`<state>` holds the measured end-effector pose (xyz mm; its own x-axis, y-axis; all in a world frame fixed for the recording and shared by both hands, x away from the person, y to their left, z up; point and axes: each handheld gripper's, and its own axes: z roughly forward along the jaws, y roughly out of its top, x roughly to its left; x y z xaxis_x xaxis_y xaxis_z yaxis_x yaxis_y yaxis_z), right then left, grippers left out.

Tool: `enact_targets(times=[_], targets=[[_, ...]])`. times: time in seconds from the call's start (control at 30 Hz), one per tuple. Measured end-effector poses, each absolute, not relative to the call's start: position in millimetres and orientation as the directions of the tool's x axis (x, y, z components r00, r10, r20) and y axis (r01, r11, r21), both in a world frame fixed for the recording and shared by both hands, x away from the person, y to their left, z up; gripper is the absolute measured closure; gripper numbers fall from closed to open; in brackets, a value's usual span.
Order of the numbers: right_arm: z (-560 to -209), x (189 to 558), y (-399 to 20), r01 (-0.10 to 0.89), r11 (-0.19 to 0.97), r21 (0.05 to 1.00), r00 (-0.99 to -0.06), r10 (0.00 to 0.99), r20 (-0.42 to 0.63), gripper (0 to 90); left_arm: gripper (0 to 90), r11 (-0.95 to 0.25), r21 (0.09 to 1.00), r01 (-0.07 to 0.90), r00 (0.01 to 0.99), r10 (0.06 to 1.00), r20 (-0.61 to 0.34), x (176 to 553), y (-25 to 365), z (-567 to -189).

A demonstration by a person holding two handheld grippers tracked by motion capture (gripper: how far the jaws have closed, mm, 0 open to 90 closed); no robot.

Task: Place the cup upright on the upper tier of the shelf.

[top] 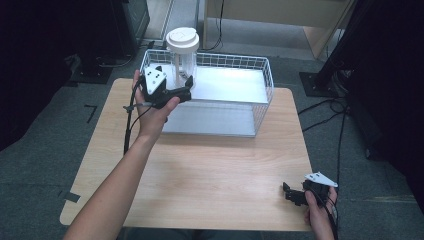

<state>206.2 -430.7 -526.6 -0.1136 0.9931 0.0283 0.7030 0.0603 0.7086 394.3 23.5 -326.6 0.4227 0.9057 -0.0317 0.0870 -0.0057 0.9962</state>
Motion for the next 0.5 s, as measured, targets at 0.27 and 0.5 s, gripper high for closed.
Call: enact_targets(times=[0.27, 0.5], targets=[[-527, 206, -431, 0.703, 0.060, 0.709, -0.113, 0.993, 0.029, 0.0, 0.0, -0.011, 0.997, 0.081, 0.447, 0.894, -0.026, 375, 35, -342], [-527, 206, -431, 0.702, 0.060, 0.709, -0.113, 0.993, 0.028, 0.0, 0.0, 0.000, 0.996, 0.095, 0.447, 0.894, -0.042, 361, 49, -359]])
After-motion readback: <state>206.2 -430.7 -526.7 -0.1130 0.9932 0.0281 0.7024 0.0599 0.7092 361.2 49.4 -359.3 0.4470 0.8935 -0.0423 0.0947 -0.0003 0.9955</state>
